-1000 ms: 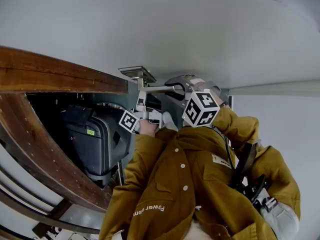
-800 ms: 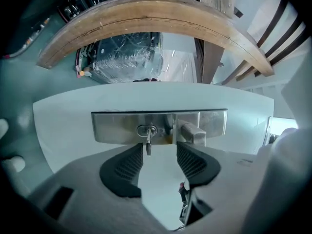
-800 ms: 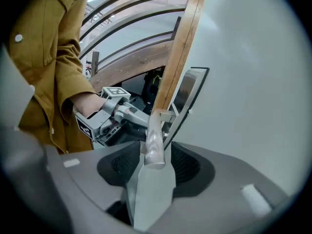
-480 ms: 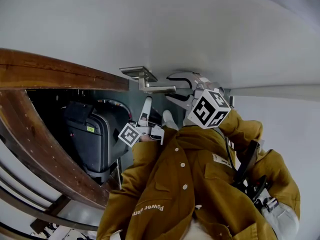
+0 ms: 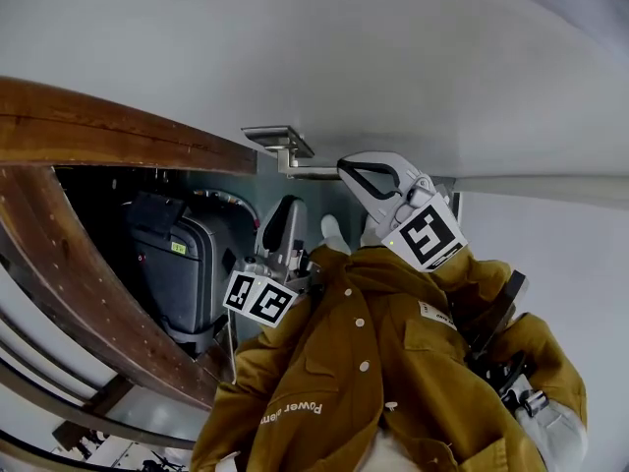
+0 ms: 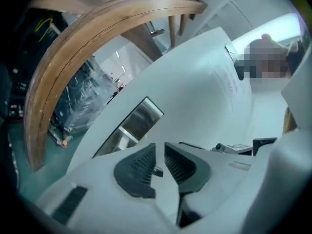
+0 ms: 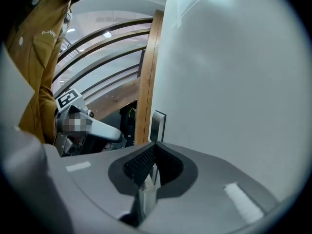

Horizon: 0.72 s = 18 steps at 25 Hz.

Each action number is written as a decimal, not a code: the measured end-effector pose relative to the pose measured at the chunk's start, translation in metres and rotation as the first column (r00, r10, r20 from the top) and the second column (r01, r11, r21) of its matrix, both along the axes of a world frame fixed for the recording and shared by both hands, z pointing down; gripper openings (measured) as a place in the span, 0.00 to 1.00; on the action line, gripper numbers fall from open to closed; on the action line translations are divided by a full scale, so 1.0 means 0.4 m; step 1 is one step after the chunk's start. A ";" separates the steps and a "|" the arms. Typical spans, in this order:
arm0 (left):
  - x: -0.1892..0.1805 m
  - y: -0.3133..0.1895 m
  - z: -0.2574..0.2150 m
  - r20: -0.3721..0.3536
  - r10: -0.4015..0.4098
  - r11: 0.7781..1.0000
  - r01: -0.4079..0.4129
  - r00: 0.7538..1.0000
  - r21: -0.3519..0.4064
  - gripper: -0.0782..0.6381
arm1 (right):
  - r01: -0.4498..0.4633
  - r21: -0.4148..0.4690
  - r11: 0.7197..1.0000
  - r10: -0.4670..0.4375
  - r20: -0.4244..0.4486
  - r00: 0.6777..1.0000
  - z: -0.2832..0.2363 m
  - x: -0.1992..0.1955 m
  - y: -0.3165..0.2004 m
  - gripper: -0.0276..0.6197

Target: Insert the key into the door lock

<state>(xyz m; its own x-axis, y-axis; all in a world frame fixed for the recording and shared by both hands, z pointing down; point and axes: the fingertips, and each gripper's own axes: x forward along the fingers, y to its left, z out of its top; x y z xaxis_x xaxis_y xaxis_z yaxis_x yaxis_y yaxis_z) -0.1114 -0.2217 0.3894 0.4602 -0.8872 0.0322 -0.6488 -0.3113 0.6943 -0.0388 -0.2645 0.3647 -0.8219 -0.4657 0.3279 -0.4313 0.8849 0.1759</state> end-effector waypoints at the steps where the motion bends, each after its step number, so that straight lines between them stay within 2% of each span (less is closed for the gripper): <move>1: 0.004 0.002 -0.019 0.053 -0.005 1.000 0.004 0.999 0.018 0.14 | -0.006 -0.009 1.000 0.006 0.021 1.000 -0.003 0.000 0.010 0.05; 4: 0.020 0.006 -0.047 0.198 -0.003 0.999 -0.006 0.980 0.046 0.11 | -0.023 -0.023 0.999 0.025 0.077 0.997 -0.013 0.000 0.036 0.05; 7: 0.036 0.000 -0.047 0.269 0.013 0.999 -0.026 0.963 0.045 0.11 | -0.044 -0.036 0.998 0.047 0.089 0.995 -0.007 0.000 0.044 0.05; 12: 0.060 -0.007 -0.042 0.292 0.043 0.998 -0.054 0.956 0.030 0.11 | -0.067 -0.064 0.996 0.074 0.115 0.991 0.007 0.004 0.047 0.05; 18: 0.068 -0.010 -0.039 0.264 0.058 0.997 -0.067 0.963 0.025 0.11 | -0.093 -0.106 0.990 0.106 0.124 0.987 0.023 0.011 0.052 0.05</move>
<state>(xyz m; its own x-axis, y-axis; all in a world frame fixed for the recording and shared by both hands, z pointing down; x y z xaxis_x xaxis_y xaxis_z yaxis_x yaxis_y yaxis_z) -0.0842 -0.2255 0.3739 0.4938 -0.8598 0.1303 -0.7858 -0.3770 0.4903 -0.0342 -0.2435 0.3738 -0.8114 -0.5178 0.2713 -0.5315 0.8467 0.0265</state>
